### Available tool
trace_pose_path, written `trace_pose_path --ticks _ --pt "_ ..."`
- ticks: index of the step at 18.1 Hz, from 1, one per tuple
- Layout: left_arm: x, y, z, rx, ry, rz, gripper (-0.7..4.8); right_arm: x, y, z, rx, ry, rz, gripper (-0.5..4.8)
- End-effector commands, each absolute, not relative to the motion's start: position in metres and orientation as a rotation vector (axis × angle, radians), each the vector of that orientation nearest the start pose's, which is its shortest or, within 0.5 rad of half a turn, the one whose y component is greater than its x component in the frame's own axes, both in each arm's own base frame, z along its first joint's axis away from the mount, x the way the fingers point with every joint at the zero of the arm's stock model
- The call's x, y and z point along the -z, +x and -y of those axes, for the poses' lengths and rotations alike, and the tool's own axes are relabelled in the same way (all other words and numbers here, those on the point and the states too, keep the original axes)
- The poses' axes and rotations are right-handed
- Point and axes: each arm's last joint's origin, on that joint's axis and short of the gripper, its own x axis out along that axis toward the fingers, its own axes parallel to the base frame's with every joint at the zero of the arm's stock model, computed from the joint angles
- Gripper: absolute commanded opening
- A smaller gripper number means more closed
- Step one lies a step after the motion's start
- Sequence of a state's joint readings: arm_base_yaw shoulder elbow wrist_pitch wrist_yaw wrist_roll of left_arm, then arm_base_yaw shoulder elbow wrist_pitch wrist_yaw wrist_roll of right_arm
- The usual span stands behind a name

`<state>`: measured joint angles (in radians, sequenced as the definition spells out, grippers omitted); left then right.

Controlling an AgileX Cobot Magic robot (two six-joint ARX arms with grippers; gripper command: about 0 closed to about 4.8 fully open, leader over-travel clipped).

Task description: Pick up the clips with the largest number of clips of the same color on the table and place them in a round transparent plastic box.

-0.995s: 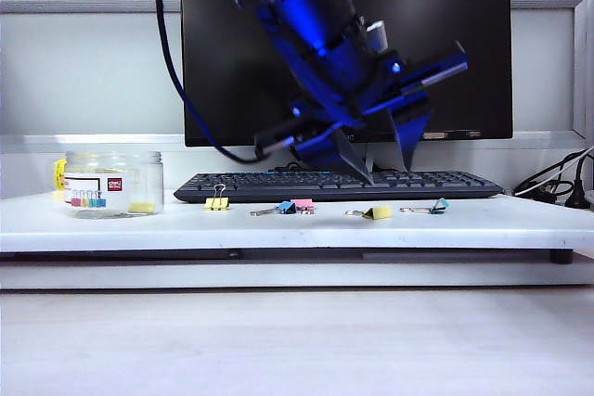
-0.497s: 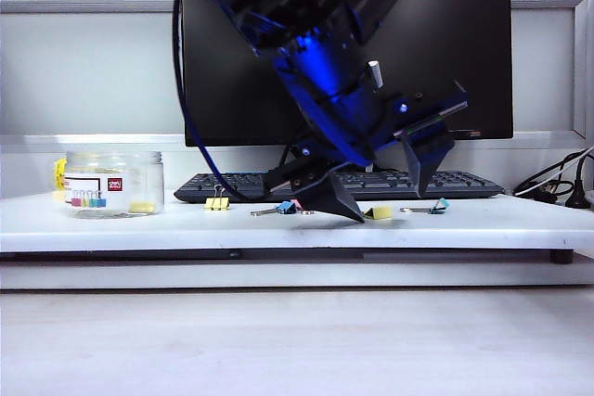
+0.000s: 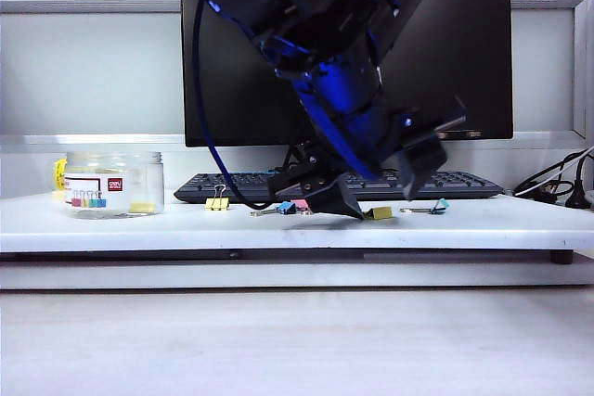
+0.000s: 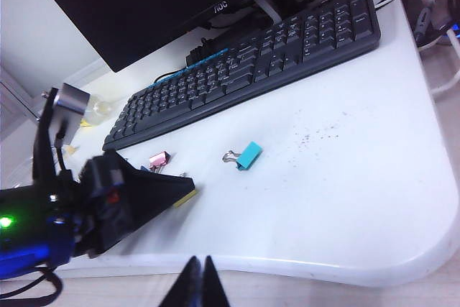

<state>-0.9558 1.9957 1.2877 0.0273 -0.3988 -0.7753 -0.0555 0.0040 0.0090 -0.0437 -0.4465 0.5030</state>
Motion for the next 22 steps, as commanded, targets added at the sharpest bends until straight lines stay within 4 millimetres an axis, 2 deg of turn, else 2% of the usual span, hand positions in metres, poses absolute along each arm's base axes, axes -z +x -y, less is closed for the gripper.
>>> trace_pose_path --ticks 1,10,12,13,22 --pt "-0.146 0.252 0.338 0.254 -0.2 -0.805 2.69 -0.162 0.095 -0.007 -0.376 0.498 -0.125 -0.01" --pt "-0.135 0.247 0.33 0.197 -0.035 -0.862 2.66 -0.162 0.095 -0.007 -0.375 0.498 -0.124 -0.01" --pt "-0.134 0.247 0.328 0.182 -0.019 -0.866 1.86 -0.162 0.095 -0.007 -0.375 0.498 -0.124 -0.01" --pt "-0.134 0.247 0.328 0.182 -0.017 -0.866 1.75 -0.162 0.095 -0.007 -0.375 0.498 -0.125 -0.01" --pt "-0.134 0.251 0.322 0.193 0.11 -0.851 1.75 -0.162 0.095 -0.007 -0.376 0.498 -0.125 -0.01"
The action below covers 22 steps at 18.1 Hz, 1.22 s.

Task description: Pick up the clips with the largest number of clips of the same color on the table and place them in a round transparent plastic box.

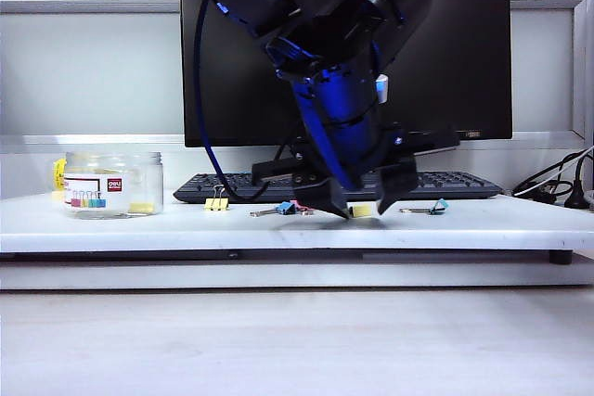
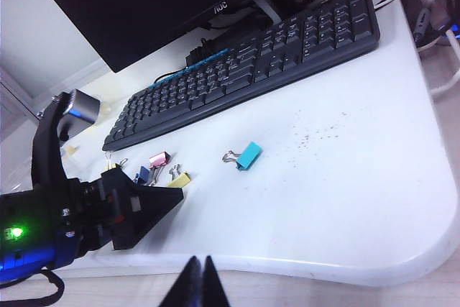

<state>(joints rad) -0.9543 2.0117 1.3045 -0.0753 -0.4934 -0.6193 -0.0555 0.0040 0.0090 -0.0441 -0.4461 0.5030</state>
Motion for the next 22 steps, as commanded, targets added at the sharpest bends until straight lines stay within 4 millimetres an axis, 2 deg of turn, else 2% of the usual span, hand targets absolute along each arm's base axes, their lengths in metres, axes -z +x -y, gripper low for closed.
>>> trace_pose_path --ticks 1,5,10,16,22 --pt "-0.135 0.253 0.32 0.178 0.129 -0.85 1.75 -0.162 0.095 -0.007 -0.376 0.497 -0.125 -0.01" --pt "-0.145 0.259 0.309 0.155 0.169 -0.839 1.75 -0.162 0.095 -0.007 -0.376 0.498 -0.126 -0.01" --pt "-0.175 0.265 0.298 0.18 0.195 -0.775 1.75 -0.162 0.095 -0.007 -0.376 0.494 -0.125 -0.01" --pt "-0.199 0.264 0.294 0.222 0.226 -0.709 1.75 -0.162 0.095 -0.007 -0.377 0.491 -0.125 -0.01" --pt "-0.232 0.255 0.287 0.412 0.341 -0.671 1.75 -0.16 0.095 -0.009 -0.421 0.468 -0.153 -0.01"
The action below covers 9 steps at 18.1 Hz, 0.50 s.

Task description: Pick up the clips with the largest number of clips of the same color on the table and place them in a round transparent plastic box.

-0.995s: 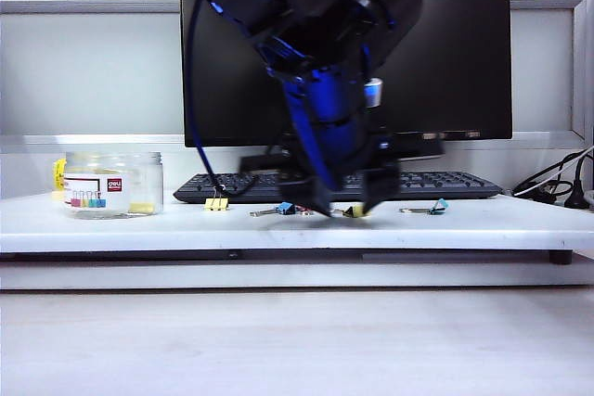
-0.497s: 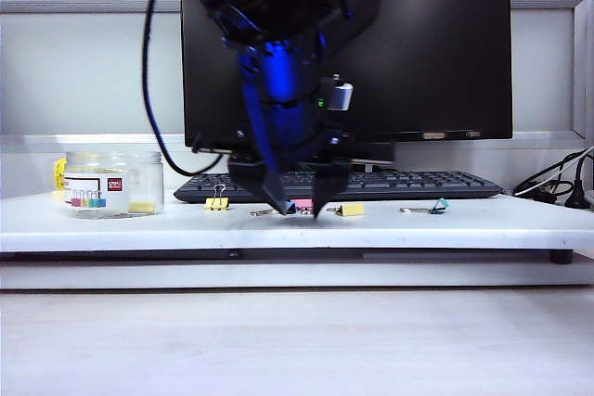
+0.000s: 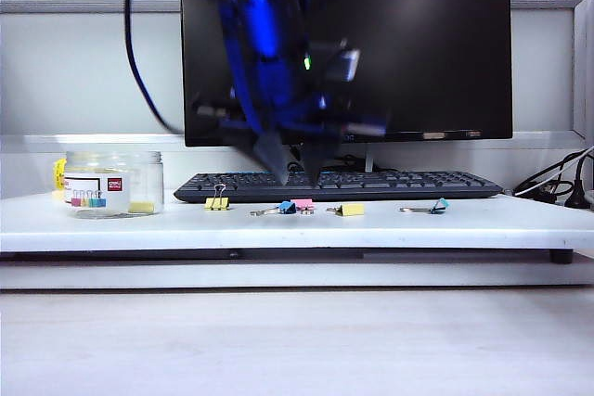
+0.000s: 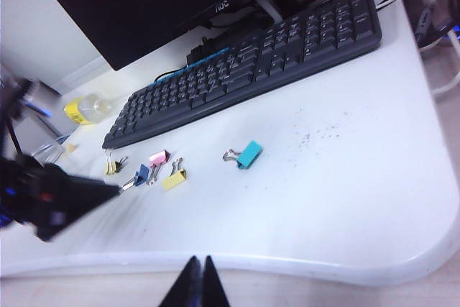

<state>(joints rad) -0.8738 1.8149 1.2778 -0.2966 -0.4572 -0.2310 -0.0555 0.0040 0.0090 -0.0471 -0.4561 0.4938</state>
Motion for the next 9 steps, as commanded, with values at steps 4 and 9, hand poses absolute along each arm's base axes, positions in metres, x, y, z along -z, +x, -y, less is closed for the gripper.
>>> trace_pose_path --ticks 4,9 --pt "-0.255 0.248 0.273 0.547 0.4 -0.664 1.75 -0.161 0.094 -0.011 -0.458 0.461 -0.147 -0.01" --pt "-0.249 0.258 0.248 0.585 0.425 -0.786 1.75 -0.165 0.093 -0.021 -0.56 0.425 -0.125 0.0"
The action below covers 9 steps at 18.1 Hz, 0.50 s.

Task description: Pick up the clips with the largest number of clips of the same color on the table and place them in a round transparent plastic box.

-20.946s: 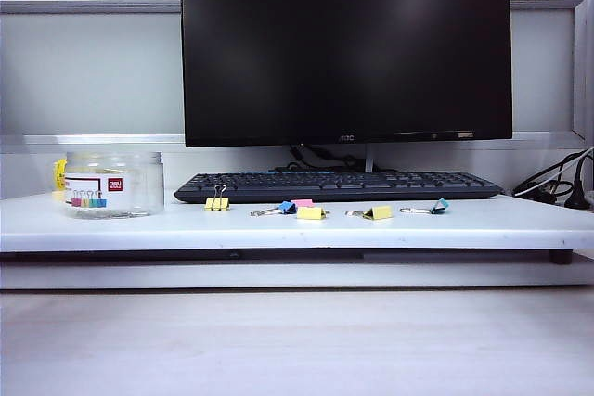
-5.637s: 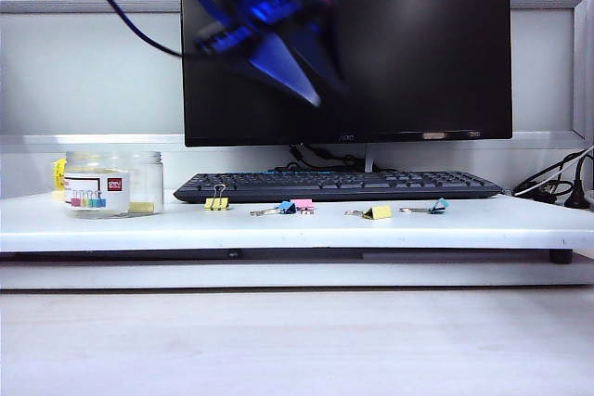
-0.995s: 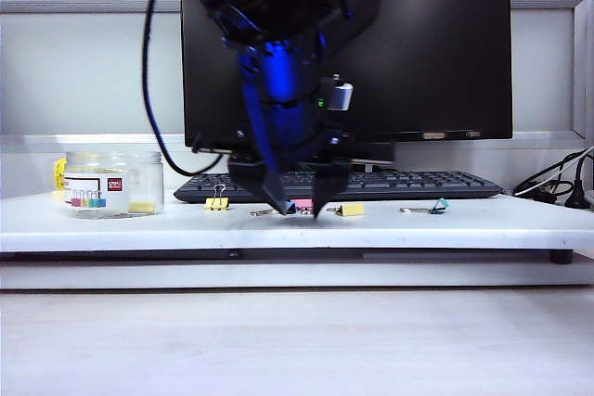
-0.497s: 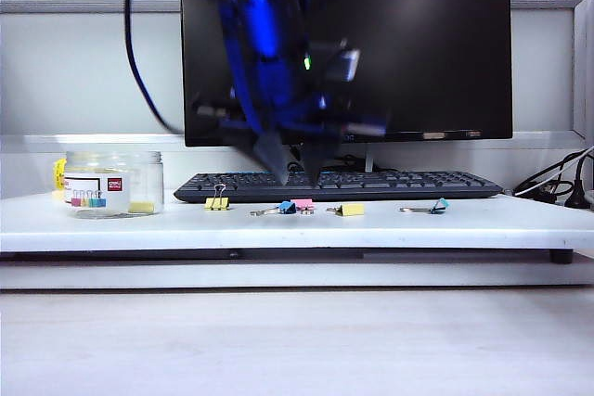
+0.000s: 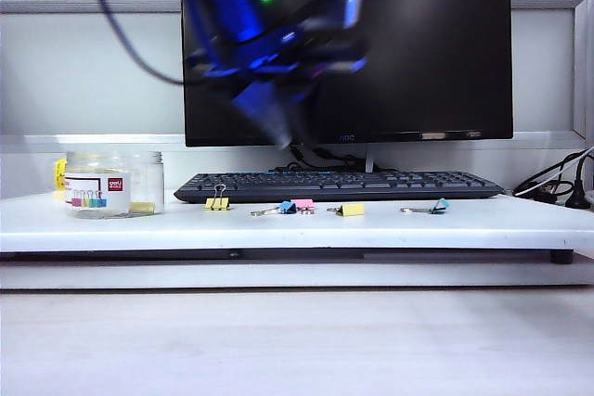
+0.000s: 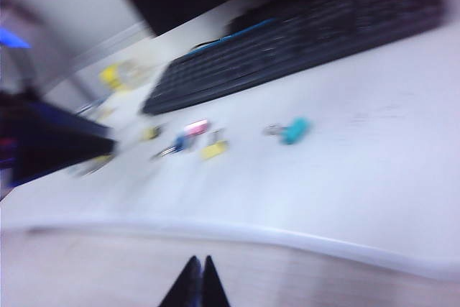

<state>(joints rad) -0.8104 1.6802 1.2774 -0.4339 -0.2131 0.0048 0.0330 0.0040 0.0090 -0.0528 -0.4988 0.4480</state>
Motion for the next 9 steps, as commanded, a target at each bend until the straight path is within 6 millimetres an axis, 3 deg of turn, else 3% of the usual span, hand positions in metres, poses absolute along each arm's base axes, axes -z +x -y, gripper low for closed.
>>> trace_pose_path --ticks 1,5,9 --pt "-0.246 0.261 0.242 0.59 0.414 -0.801 1.75 -0.166 0.092 -0.022 -0.576 0.415 -0.113 0.02" --pt "-0.235 0.273 0.22 0.577 0.392 -0.847 1.75 -0.168 0.092 -0.027 -0.598 0.384 -0.083 0.04" --pt "-0.243 0.28 0.207 0.594 0.353 -0.831 1.75 -0.168 0.092 -0.028 -0.577 0.377 -0.076 0.04"
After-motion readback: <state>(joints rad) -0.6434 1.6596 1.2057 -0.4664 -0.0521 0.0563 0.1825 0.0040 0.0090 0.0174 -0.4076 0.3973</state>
